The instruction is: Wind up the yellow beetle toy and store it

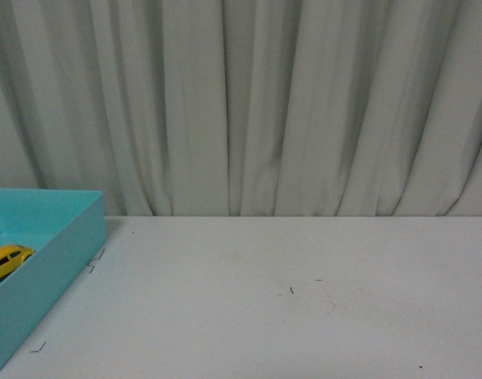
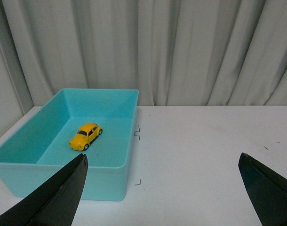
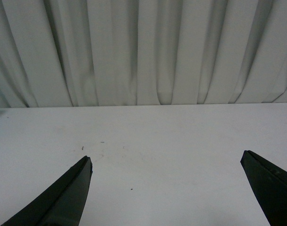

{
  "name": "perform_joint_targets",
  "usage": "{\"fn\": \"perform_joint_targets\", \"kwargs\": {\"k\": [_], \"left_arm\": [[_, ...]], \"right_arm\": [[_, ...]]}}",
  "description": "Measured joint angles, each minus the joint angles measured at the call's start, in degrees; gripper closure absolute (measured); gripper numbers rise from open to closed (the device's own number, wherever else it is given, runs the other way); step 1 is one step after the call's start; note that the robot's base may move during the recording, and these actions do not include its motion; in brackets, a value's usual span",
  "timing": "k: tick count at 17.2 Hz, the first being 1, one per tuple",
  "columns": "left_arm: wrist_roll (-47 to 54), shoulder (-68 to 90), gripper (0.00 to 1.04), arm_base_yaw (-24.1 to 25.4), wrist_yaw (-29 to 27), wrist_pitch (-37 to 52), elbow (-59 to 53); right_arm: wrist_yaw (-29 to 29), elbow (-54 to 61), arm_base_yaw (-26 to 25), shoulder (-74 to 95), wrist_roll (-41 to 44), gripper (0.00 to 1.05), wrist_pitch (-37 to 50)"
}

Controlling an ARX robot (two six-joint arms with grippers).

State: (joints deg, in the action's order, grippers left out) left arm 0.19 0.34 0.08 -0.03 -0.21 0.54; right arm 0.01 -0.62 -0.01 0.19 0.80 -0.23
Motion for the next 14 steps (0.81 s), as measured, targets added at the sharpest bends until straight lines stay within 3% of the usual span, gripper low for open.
{"fn": "perform_joint_targets", "kwargs": {"k": [14], "left_arm": [[-0.1, 0.0, 0.07, 0.0, 0.0, 0.0, 0.0]], "right_arm": [[0.0, 0.0, 0.0, 0.0, 0.0, 0.07, 0.0]]}}
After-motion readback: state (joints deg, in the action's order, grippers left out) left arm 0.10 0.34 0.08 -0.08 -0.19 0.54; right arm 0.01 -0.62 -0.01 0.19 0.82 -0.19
